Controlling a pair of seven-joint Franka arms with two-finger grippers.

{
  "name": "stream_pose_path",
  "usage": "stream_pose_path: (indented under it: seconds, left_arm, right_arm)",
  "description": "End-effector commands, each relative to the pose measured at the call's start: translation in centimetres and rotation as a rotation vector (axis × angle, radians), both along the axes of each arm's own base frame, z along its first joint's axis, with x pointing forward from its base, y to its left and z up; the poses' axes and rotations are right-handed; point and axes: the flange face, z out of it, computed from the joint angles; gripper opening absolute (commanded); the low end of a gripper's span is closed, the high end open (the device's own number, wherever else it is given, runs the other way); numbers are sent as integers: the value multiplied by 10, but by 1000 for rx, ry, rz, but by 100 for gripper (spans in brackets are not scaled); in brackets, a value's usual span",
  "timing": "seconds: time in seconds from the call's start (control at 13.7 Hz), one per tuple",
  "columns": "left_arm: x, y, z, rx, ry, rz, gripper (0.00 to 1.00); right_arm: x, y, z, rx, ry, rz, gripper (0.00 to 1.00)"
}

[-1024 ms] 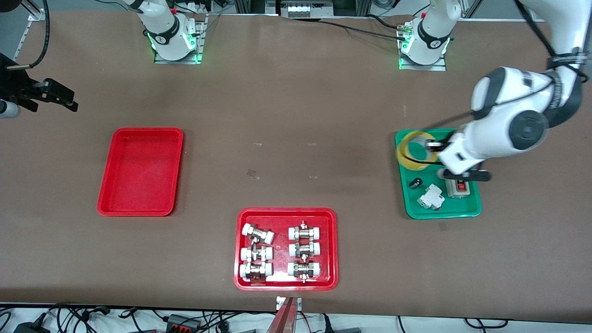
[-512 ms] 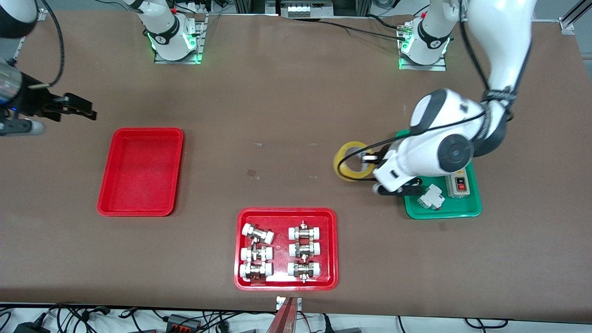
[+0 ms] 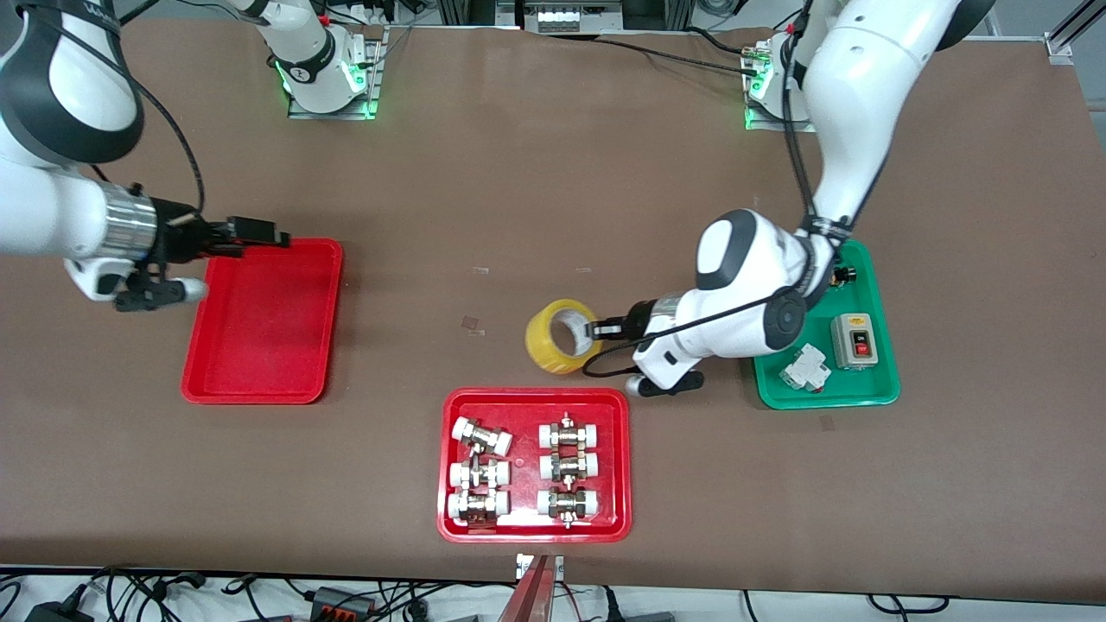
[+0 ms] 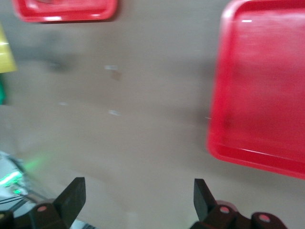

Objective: Left arm passes tape to right arm into tray
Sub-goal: 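Lift the tape with the left gripper while the right gripper reaches over, then grasp the tape with the right gripper while the left gripper releases it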

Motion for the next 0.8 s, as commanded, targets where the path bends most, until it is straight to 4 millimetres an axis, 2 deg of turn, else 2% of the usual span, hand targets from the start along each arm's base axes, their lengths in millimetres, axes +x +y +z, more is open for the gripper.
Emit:
stream_pose_path:
  seconds: [0.0,0.15,0.22,0.29,0.37,0.44,0.51,0.73]
  left_arm:
    - [-4,-36,5,-95,11,55,1]
    - [0,-41,-3,-110,-33,113,1]
    - [-4,-51,-3,-115,-39,111,1]
    - [-10,-60,-2,-117,-39,99,1]
    - [-12,-64,0,-122,-43,95,1]
    - [-9,-68,10,-149,-48,110,1]
    - [-16,-81,15,-165,-47,99,1]
    - [-25,-101,24,-176,-91,102,1]
  right_arm:
    - [10,49,-8,125,-13,5,100]
    - [18,85,-27,177,-45,6,100]
    - [20,105,-31,185,-93,43,100]
    - [23,115,-37,194,-130,64,100]
    - [28,123,-54,229,-134,73,100]
    - [35,126,-63,283,-146,74,100]
    - [40,130,-68,336,-164,88,100]
    - [64,146,-87,364,-207,94,100]
